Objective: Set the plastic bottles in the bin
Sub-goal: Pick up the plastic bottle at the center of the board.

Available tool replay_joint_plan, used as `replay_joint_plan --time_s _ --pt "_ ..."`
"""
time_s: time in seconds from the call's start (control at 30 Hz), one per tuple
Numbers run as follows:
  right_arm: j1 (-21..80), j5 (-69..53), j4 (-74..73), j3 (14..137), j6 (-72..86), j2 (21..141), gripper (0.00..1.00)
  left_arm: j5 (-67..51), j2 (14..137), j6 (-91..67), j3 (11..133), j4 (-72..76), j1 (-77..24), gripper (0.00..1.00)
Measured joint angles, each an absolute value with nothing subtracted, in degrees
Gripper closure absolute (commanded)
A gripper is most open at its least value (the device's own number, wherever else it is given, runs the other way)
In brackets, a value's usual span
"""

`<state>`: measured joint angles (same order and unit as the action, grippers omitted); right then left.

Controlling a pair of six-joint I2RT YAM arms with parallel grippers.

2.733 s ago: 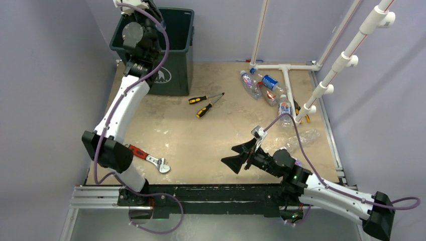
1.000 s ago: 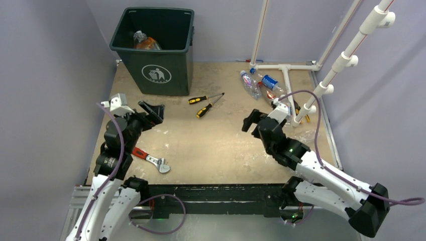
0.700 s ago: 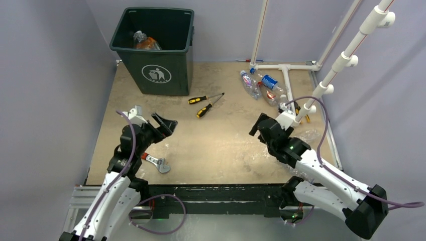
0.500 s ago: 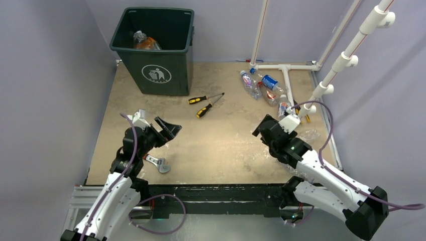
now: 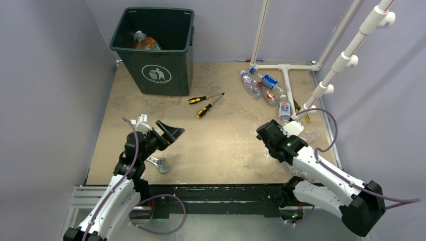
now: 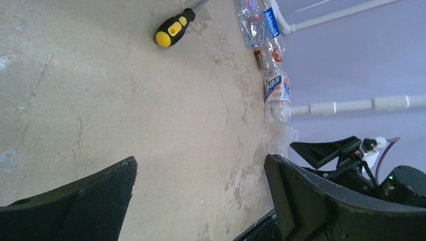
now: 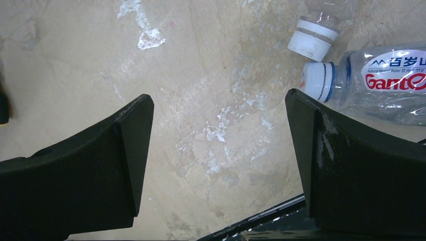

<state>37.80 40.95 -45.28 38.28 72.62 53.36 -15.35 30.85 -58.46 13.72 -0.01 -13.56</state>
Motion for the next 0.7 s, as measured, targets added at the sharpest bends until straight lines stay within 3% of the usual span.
replay_joint_plan --time_s 0.43,0.7 --pt "34.74 52.75 -43.18 38.94 79.99 61.93 0.03 -17.91 32.73 -59.44 13.21 2.48 -13.56 0.02" --pt "26.28 55.66 -25.3 34.2 70.7 61.21 0.01 -18.35 33.71 -59.51 12.19 3.77 -13.56 0.02"
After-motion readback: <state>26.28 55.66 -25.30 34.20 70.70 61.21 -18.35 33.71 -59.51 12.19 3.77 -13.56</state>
